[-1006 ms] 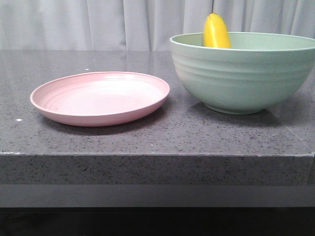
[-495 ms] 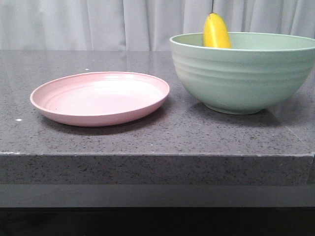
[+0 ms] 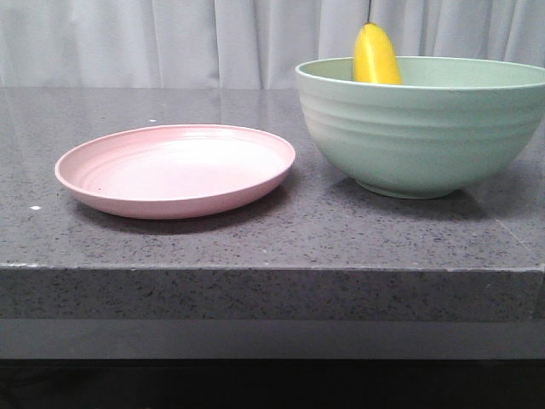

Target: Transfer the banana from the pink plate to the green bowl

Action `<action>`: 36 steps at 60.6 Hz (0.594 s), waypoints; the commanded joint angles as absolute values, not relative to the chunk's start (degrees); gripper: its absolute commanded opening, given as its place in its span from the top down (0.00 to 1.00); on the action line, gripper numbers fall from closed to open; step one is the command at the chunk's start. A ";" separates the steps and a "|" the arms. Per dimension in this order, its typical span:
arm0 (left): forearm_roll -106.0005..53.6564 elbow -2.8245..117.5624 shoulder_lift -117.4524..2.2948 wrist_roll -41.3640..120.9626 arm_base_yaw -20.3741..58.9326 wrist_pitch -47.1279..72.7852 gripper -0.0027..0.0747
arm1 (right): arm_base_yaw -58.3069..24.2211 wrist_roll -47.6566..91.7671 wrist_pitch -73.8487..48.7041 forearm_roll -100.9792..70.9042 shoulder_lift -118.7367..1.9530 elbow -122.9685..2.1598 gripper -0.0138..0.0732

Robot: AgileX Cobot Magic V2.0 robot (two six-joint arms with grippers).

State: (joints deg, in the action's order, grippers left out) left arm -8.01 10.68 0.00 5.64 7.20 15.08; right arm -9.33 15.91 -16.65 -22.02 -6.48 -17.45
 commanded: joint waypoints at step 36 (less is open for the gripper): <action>-8.29 -0.66 1.30 -1.83 2.56 6.68 0.99 | -9.45 16.44 -12.12 -22.32 -7.13 -18.88 0.91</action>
